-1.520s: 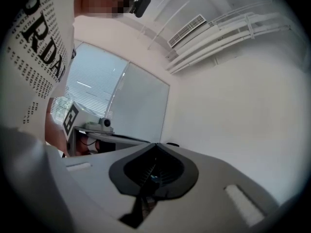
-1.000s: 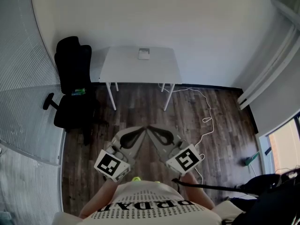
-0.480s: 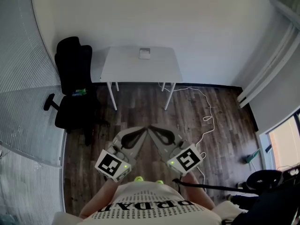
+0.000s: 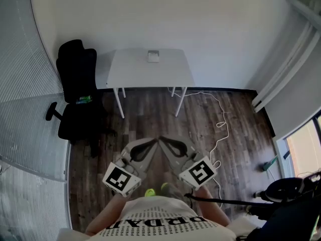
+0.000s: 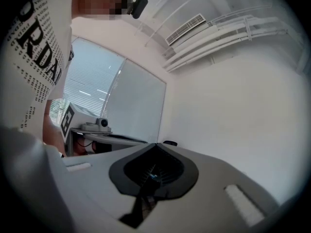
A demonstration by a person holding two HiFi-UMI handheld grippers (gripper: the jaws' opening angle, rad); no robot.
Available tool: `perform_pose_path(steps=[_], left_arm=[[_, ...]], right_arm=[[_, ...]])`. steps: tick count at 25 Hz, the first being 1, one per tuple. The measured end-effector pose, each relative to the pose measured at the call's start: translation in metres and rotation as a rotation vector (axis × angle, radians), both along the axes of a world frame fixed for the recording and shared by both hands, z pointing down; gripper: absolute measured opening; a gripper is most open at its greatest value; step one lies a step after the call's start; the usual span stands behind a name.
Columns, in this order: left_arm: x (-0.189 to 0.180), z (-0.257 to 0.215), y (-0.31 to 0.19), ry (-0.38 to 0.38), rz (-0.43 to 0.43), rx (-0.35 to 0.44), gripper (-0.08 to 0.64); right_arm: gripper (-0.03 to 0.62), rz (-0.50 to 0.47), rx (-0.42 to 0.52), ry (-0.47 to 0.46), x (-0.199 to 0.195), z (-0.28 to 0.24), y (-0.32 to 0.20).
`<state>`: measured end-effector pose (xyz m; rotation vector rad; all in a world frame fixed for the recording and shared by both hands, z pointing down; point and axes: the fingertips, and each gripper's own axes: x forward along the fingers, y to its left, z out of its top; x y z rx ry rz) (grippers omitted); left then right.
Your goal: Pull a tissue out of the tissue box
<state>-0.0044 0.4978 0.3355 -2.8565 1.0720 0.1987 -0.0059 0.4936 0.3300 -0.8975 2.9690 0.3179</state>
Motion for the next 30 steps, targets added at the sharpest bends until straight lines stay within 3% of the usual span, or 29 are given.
perform_pose_path(steps=[10,20,30], left_arm=[[0.013,-0.002,-0.029,0.003,-0.032,-0.004,-0.002],[0.026,-0.005,-0.089,-0.014,-0.094,-0.015,-0.002],[0.065,-0.005,-0.145,0.004,-0.104,-0.017,-0.002]], right_arm=[[0.009,-0.006,-0.010,-0.020,0.016,-0.001,-0.031],[0.009,0.006,-0.037,-0.038,0.054,0.000,-0.092],[0.009,-0.013,-0.027,-0.038,0.084,-0.002,-0.149]])
